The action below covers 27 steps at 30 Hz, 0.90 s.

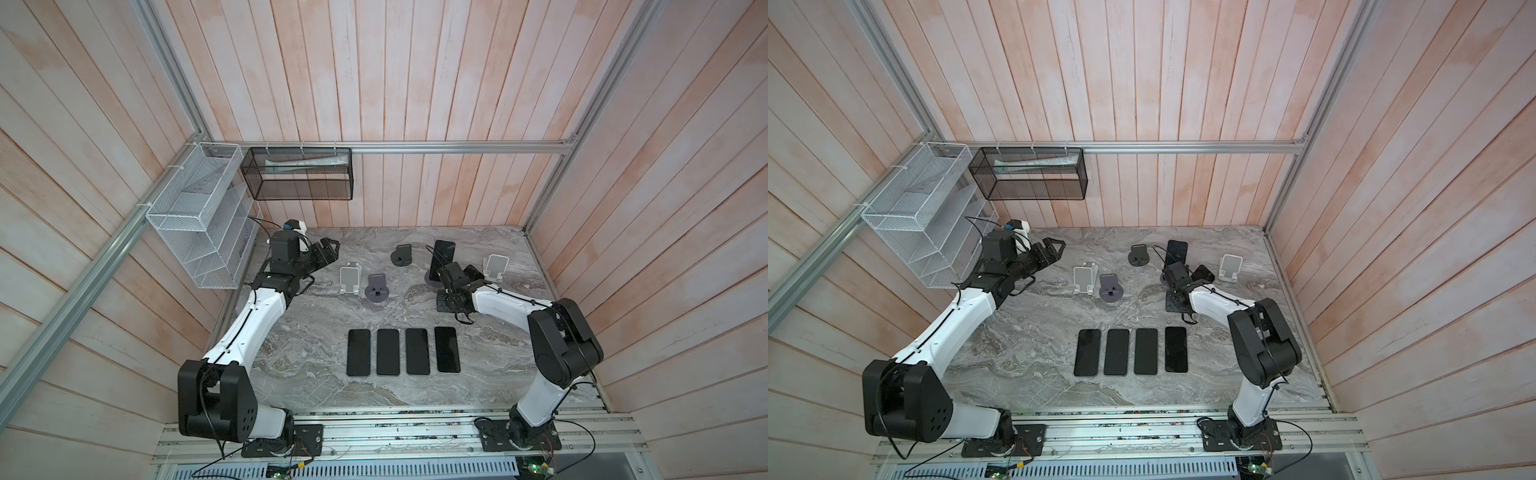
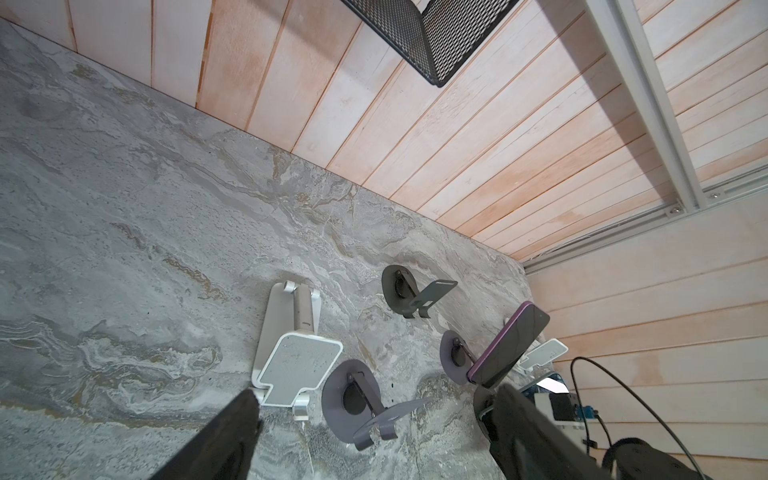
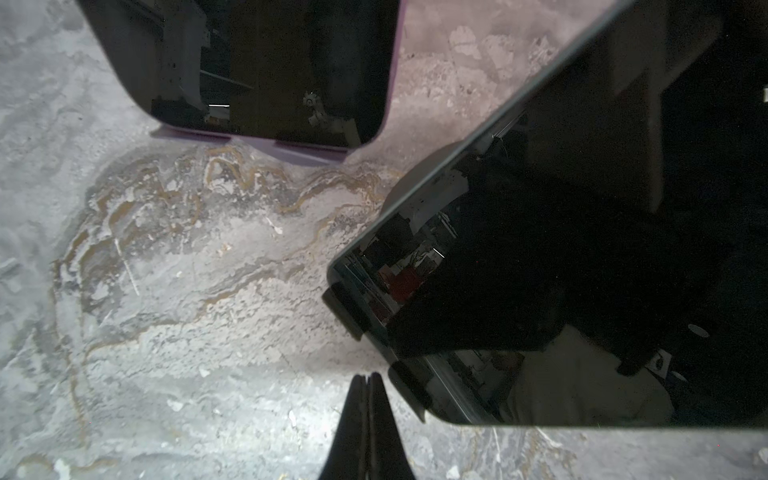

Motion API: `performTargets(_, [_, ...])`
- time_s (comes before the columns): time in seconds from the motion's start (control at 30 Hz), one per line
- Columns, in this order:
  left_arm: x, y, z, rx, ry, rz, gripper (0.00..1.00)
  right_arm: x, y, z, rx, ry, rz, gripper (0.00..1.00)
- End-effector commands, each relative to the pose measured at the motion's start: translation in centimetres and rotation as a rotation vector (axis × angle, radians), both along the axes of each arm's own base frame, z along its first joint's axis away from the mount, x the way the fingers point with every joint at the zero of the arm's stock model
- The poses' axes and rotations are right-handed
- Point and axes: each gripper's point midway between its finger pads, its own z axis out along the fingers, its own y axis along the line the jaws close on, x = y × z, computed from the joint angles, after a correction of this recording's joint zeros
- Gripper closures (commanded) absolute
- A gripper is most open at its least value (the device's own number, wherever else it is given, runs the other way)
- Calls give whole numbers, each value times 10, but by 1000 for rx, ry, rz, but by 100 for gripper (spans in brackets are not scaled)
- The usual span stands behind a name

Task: Remove the phone from the phone stand
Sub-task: 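Close the right gripper on the edge of the green-edged phone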

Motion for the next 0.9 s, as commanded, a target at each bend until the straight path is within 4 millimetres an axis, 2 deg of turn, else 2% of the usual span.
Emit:
performTargets(0.0, [0,4,13,3,-44,2,10,0,-7,-7,-49,11,-12,100])
performTargets(0.33, [0,5,12,-15,-45,3,10,2,-15,-13,-58,26,-30,100])
performTargets(0.87, [-1,4,15,-29,-51,0,10,-5,-33,-4,-49,16,-68,100])
